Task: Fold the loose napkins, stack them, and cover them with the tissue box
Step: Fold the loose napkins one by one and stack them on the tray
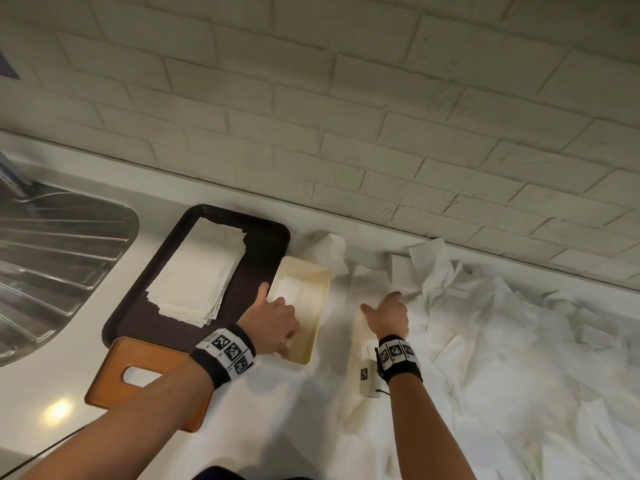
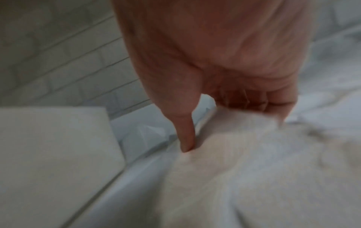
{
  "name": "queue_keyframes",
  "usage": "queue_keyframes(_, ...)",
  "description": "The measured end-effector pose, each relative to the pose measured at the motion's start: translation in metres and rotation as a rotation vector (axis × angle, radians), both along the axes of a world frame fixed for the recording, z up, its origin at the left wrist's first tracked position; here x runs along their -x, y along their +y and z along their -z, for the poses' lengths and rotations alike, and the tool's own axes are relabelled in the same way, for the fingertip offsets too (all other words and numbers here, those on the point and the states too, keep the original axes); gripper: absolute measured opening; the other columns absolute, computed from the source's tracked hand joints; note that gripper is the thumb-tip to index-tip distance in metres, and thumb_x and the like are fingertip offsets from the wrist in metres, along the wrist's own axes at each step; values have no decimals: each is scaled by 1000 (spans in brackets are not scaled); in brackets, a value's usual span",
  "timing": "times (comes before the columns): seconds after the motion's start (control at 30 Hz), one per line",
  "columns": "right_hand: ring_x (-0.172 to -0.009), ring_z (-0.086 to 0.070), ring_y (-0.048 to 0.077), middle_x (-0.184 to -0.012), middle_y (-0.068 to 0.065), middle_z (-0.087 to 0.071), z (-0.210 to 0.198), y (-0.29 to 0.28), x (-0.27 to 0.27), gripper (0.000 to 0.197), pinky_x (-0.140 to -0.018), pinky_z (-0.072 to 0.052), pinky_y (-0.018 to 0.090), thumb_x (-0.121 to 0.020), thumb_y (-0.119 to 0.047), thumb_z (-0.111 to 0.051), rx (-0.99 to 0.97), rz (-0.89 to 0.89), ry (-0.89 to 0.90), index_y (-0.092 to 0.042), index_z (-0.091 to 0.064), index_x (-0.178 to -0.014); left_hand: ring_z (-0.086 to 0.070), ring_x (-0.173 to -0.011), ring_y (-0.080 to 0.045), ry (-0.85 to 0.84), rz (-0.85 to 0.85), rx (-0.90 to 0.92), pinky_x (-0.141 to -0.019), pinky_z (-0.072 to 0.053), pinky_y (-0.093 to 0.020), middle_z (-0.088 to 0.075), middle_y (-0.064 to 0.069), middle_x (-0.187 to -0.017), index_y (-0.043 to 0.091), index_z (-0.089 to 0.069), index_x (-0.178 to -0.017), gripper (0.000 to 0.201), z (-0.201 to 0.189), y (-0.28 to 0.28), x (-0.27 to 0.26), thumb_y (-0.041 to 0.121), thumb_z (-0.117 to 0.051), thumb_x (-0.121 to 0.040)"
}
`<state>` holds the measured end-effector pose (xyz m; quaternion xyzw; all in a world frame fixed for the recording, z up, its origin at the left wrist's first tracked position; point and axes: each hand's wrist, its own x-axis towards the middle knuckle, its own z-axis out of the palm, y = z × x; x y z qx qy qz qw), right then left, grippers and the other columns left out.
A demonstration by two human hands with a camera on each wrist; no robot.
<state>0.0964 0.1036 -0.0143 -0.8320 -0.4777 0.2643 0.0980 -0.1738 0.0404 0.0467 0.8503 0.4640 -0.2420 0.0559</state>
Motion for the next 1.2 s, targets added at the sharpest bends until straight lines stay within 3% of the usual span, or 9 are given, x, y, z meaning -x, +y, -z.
queue_keyframes(0.2, -115, -67, 46, -126, 21, -67, -19, -6, -4, 43, -96, -53, 51, -102, -34, -71, -180, 65, 124, -8, -50, -130, -61, -121, -35, 23, 7, -42, -116, -6, -79, -57, -2, -135, 29, -54, -138, 62, -1, 10, -12, 63, -67, -89)
queue_keyframes(0.33, -96, -68, 31, -121, 19, -71, -36, -13, -18, 32, -89, -54, 40, -98, -21, -74, -217, 1, 290, -9, -59, -123, -59, -124, -28, -152, -96, -122, -114, -21, -66, -56, 5, -139, 33, -56, -141, 72, -5, 12, -14, 80, -61, -85)
queue_keyframes(0.47, -107, -72, 22, -125, 6, -73, -87, -40, -14, 42, -86, -59, 38, -97, -7, -74, -401, -44, 677, -27, -54, -128, -65, -105, -16, -803, -434, -148, -89, -53, -37, -69, 6, -112, 26, -63, -124, 49, -36, 5, -32, 67, -42, -106)
queue_keyframes(0.6, -128, -66, 9, -144, -12, -62, -153, -80, 5, 63, -100, -58, 29, -97, 9, -72, -546, -240, 963, -24, -46, -144, -72, -93, -13, -1157, -679, 108, -95, -59, -44, -74, 6, -93, 23, -64, -124, 76, -69, -4, -49, 86, -31, -98)
queue_keyframes(0.67, -130, -68, 24, -146, 1, -66, -166, -96, 12, 72, -102, -61, 44, -97, 10, -71, -515, -298, 1039, -27, -39, -149, -76, -97, -12, -1477, -843, 283, -99, -61, -45, -75, 1, -108, 23, -58, -135, 74, -86, -4, -55, 84, -48, -94)
queue_keyframes(0.73, -132, -67, 35, -144, 11, -68, -160, -107, 17, 79, -103, -58, 61, -98, 8, -71, -469, -318, 1054, -33, -30, -151, -76, -111, -16, -1790, -943, 362, -103, -59, -47, -77, -2, -123, 25, -53, -143, 58, -98, -4, -60, 57, -70, -97)
queue_keyframes(0.8, -130, -68, 33, -142, 9, -70, -150, -118, 27, 74, -103, -58, 62, -102, -3, -71, -438, -255, 1089, -38, -28, -151, -76, -116, -24, -1961, -916, 282, -101, -60, -49, -78, -7, -124, 19, -53, -144, 52, -102, -3, -62, 21, -78, -99)
queue_keyframes(0.97, -126, -70, 20, -131, 0, -75, -138, -128, 52, 31, -107, -56, 48, -113, -35, -54, -507, -187, 985, -22, -58, -141, -71, -125, -32, -1985, -806, 231, -111, -52, -61, -76, -11, -130, 9, -65, -135, 39, -94, -9, -61, 15, -78, -99)
queue_keyframes(1.2, -106, -76, 10, -120, -12, -76, -132, -123, 79, 38, -82, -63, 30, -105, -35, -70, -624, -107, 851, -27, -52, -138, -80, -99, -22, -1922, -938, 140, -97, -62, -53, -82, -2, -101, 8, -67, -116, 24, -101, -12, -51, 15, -79, -97)
